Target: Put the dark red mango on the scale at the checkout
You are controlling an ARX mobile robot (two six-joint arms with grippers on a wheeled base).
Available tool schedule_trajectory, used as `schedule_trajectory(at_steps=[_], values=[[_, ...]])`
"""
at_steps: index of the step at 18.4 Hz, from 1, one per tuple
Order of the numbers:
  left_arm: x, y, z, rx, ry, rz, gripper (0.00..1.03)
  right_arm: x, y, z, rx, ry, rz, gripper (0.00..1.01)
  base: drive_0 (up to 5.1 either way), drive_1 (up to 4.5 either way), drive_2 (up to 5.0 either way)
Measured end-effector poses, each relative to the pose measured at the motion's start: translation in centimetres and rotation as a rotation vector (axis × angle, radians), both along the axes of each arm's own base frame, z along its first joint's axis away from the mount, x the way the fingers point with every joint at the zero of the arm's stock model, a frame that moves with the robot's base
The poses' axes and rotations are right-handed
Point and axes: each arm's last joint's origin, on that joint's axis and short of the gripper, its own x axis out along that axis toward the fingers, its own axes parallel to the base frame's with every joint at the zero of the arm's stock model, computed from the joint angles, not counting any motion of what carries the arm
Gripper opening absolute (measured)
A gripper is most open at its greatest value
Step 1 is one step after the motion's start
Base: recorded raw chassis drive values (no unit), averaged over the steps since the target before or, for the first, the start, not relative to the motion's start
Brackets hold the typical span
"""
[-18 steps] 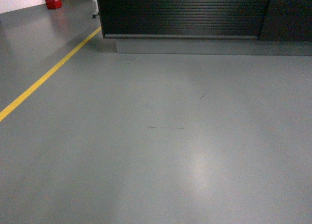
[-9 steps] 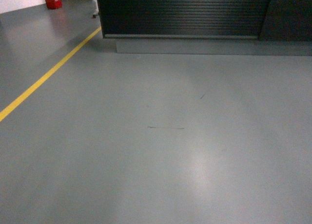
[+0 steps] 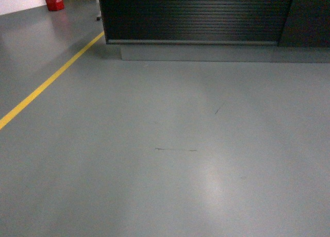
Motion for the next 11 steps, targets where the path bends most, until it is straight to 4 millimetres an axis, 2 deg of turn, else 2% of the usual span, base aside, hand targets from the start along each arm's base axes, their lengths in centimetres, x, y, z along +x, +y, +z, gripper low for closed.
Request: schedule_trajectory(at_steps=[11], values=[[0.00,0.00,0.00,0.000,0.000,0.000,0.98,0.00,0.00,0.02,0.000,-0.002,0.000,0.98,0.0,4.25,-4.4]])
